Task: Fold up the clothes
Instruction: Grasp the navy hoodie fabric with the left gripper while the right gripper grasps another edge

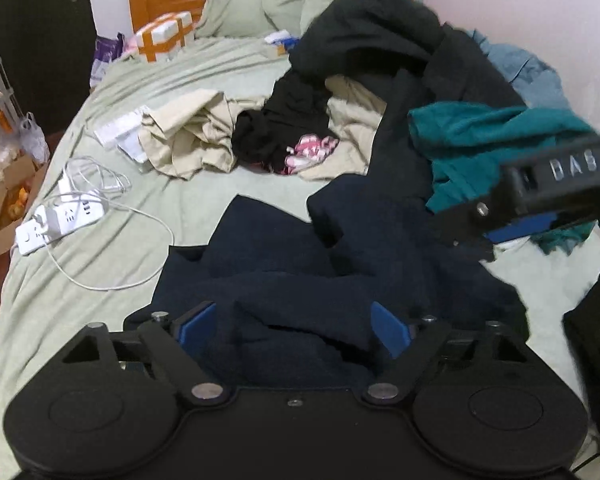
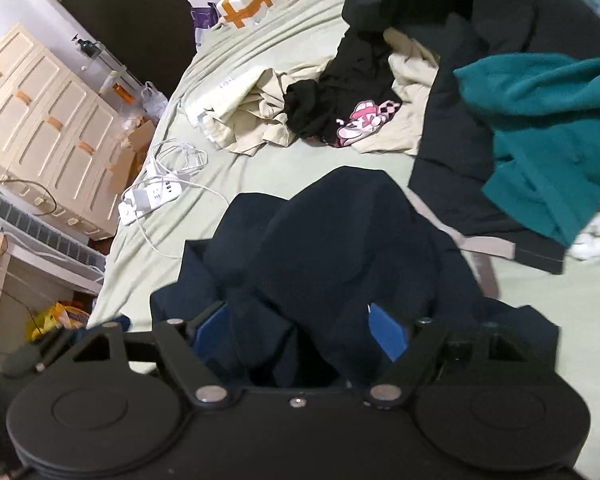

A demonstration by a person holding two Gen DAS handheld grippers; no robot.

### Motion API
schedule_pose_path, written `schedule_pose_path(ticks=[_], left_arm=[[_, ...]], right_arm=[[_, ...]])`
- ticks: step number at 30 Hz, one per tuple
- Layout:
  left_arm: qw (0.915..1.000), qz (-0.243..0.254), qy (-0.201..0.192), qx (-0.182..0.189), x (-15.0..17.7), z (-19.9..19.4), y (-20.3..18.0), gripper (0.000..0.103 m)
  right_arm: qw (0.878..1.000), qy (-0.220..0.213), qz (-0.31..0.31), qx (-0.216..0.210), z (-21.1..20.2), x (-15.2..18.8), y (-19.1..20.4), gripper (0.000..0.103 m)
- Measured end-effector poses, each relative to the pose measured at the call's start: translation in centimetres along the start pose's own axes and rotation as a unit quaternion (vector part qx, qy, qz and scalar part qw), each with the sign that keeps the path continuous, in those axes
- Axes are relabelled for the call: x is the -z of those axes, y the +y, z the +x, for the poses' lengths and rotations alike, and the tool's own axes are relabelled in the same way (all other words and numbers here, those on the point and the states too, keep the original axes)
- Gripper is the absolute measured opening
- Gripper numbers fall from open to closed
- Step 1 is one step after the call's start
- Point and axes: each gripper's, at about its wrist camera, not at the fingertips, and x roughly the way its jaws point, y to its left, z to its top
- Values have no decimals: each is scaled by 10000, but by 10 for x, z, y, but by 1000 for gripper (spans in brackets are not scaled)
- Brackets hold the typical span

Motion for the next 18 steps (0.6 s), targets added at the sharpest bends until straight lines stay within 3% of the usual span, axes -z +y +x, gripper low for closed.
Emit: schedule_pose_path(ticks=[2,9,12,15,18], left_arm=[[9999,-24,107,25,-1,9,3,74],[9984,-230,456,241,-3,34,13,73],[9971,-318,605,333,-4,45,18,69],[9962,-283,740,355,-8,45,20,63],[9970,-156,691,314,-7,46,19,52]], right_arm=[[9998,161,45,90,18,-5,4,79],[9989,182,-208,369,29,-8,6,79],[9981,149,-299,516,29,-10,4,78],[9970,116,-389,664,29,-11,2,69],[9955,83,-480,811,29,-13,0,52]])
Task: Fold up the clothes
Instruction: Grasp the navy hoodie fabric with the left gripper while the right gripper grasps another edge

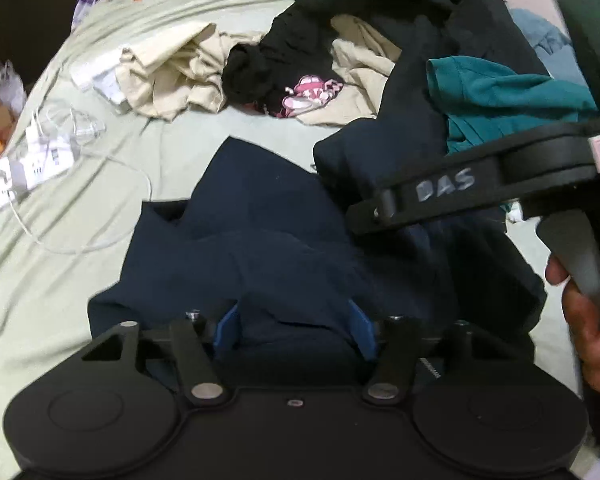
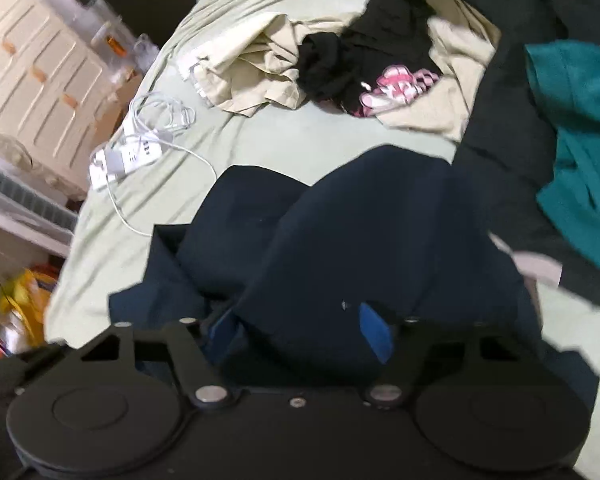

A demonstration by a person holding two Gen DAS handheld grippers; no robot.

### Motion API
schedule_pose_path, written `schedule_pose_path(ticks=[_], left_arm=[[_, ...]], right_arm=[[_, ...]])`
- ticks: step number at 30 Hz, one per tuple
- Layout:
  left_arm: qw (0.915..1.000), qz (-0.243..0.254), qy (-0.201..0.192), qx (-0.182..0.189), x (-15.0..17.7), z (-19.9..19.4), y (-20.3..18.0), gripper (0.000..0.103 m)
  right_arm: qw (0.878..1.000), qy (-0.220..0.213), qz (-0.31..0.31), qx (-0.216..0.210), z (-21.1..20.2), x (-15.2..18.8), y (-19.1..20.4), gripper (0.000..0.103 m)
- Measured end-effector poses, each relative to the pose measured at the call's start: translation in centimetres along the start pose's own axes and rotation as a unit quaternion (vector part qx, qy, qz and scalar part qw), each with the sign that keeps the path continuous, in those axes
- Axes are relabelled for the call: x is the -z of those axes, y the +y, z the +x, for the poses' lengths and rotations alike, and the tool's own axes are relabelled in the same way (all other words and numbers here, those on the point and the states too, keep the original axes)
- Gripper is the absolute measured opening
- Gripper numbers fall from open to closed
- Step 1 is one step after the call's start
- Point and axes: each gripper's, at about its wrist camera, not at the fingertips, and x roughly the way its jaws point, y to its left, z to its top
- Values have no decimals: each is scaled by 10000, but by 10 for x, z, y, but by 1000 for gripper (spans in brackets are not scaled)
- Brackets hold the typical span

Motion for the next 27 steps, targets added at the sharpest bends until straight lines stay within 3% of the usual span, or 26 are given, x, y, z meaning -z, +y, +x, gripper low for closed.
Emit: schedule_pose_path(ticks=[1,3,5,8,15,24,27], left_arm=[[10000,13,20,-9,0,0,1,43],[10000,38,61,-28,-1,0,3,32],[9999,64,102,-47,-2,1,5,23],[9998,-17,82,-184,-1,-6,13,9],[9980,-268,-9,-564,5,-25,37,8],[9926,-591,-126,-1051,12,-49,67,6],[9873,-991,-228,-1219,21,-67,86,6]], right_arm=[[10000,-11,-29,50,0,0,-1,45],[9998,-33,-87,150,0,-1,-2,43],[9996,-55,-145,251,1,-2,-3,14],[9989,-88,-232,401,1,-3,-6,7],[9961,-166,-367,790,-1,-4,-16,3],[9818,-354,1000,1576,-60,24,-127,2],[9750,-398,1185,1836,-75,37,-150,2]])
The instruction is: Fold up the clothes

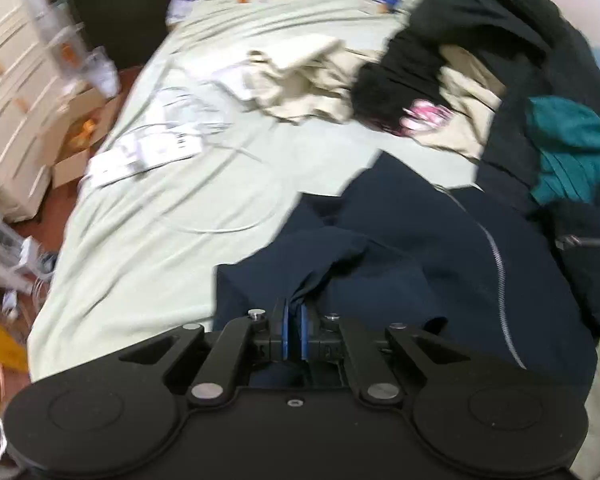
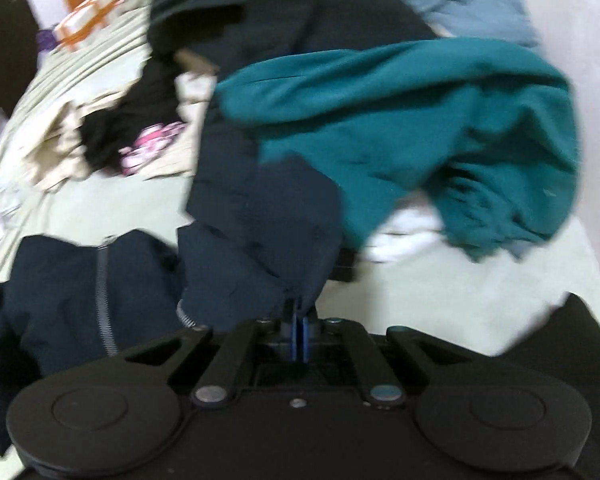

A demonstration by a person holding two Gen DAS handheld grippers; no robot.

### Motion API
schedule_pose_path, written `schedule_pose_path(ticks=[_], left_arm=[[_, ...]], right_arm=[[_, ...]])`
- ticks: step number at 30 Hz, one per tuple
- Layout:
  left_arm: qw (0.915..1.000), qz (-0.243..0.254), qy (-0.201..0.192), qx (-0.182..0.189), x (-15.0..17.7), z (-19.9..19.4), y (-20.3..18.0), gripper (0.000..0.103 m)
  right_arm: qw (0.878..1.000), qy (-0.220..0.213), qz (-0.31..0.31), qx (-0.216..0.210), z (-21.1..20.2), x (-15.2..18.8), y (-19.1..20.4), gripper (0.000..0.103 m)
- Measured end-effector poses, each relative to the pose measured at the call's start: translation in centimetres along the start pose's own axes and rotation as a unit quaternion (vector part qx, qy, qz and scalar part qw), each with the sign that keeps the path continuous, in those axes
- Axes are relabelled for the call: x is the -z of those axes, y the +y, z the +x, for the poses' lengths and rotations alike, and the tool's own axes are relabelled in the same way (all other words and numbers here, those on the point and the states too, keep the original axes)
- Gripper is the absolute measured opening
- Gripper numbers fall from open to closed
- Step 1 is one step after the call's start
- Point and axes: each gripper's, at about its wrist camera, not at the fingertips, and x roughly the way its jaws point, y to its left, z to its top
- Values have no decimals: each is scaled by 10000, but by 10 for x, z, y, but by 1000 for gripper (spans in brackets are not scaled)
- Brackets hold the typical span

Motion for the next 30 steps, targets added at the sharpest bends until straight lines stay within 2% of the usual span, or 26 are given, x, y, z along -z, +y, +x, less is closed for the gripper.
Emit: schedule_pose_path(ticks=[4,7,12,14,18,22,23,24,25,26,27,28,30], left_arm=[[9963,-830,-195,-64,9,-21,35,6],[9914,-1259,-215,-286,17,-34,57,6],[9880,-1373,-77,-702,29,-38,78,6],[9866,-1434,101,-767,35,-36,81,6],[9808,-1744,614,-618,44,-29,78,12],[9808,-1730,718,-541,44,-22,71,19],[9818,-1677,695,-560,43,-23,69,23],[9830,-1616,662,-561,41,-25,66,25],[9842,-1556,629,-563,40,-27,64,31],[9853,-1496,596,-565,39,-29,61,40],[9864,-1435,563,-566,38,-31,59,44],[9880,-1328,548,-569,36,-33,56,51],[9905,-1203,472,-466,27,-31,51,59]], right_arm=[[9998,95,104,156,6,6,-21,2],[9993,166,181,273,10,11,-36,2],[9980,284,311,468,18,19,-62,2],[9973,332,362,545,20,23,-72,2],[9955,426,466,701,26,29,-92,3],[9933,521,569,856,32,36,-113,6],[9927,544,594,895,34,37,-118,10],[9925,545,588,922,27,49,-102,12],[9927,510,569,928,20,57,-88,23],[9931,479,549,917,18,56,-89,45],[9937,478,495,880,17,56,-90,57],[9947,529,383,799,17,55,-90,74],[9955,667,100,662,15,51,-88,77]])
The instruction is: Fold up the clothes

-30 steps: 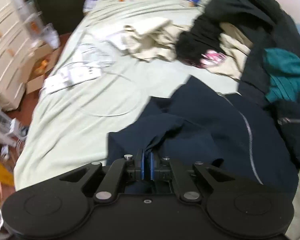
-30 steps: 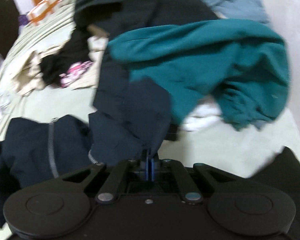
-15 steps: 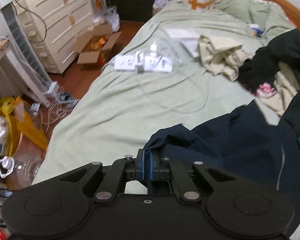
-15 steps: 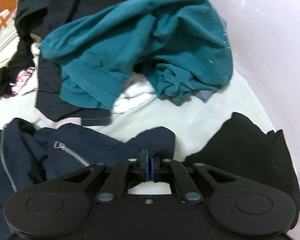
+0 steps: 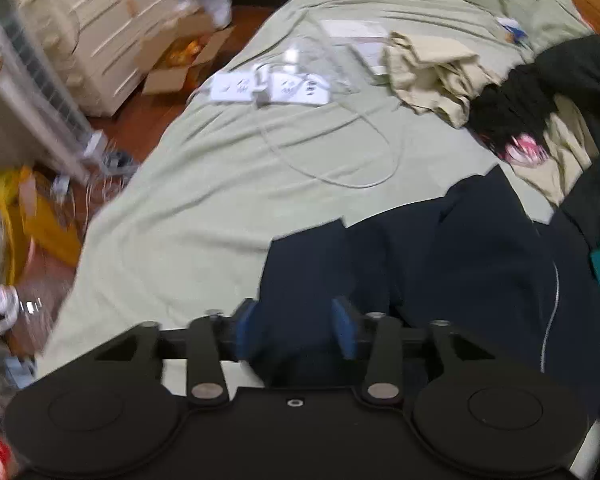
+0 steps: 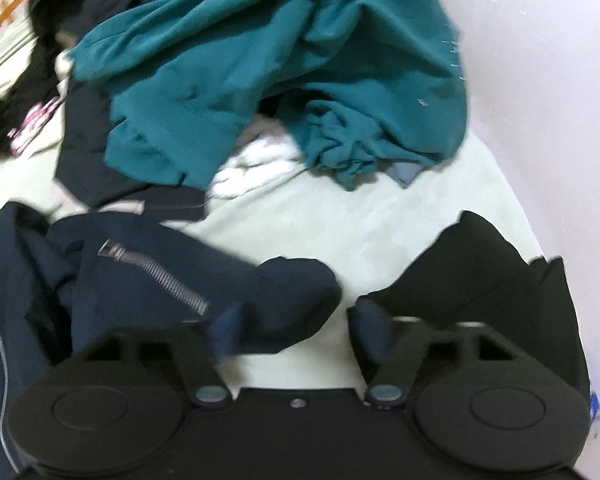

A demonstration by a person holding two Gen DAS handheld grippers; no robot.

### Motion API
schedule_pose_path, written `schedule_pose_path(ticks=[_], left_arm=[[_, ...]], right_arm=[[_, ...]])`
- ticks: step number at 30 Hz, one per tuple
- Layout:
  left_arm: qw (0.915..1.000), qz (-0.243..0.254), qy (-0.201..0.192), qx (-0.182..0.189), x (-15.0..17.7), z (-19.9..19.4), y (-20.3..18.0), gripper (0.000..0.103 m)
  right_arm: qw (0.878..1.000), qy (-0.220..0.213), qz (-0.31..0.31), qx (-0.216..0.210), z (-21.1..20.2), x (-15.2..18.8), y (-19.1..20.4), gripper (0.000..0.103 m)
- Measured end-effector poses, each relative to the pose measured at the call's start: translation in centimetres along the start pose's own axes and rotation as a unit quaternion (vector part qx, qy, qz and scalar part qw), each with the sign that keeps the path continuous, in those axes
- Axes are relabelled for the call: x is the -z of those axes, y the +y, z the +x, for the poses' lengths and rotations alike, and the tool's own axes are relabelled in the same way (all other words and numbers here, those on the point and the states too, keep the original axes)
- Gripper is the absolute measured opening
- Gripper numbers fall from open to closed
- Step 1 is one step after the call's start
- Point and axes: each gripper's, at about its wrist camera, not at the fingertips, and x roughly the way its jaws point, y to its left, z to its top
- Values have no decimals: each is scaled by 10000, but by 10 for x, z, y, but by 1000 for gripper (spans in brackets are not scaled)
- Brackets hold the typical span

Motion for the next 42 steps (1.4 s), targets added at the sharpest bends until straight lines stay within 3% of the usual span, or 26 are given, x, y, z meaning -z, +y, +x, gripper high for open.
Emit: schedule_pose_path(ticks=[2,5,14,17,22,30,33,36,38,42], left_arm=[[9998,42,-97,158,-8,2,-7,66],[9989,105,-243,396,-21,6,-18,68],[9914,268,-653,1102,-58,20,-52,70],[9892,401,-622,1262,-62,43,-80,71],[9807,1111,-606,1488,-65,69,-128,71],[9730,1614,-365,1607,-78,120,-173,70],[9729,1639,-125,1628,-81,140,-179,70],[9734,1596,-33,1644,-84,147,-182,70],[9736,1568,10,1656,-86,151,-184,70],[9741,1512,98,1680,-90,158,-186,64]], right_arm=[[9999,-35,-93,47,-7,-4,-2,77],[9998,-187,-60,-52,-16,-14,-3,77],[9897,-314,-948,-1027,13,-43,96,79],[9824,-356,-1240,-1349,23,-52,129,79],[9660,-423,-1723,-1879,39,-68,184,80],[9289,-526,-2474,-2705,66,-94,272,83],[9325,-175,-2309,-2772,84,-96,268,83],[9375,113,-2173,-2715,104,-99,268,72],[9369,313,-1989,-2858,111,-102,264,53],[9334,443,-1967,-2968,118,-100,267,39]])
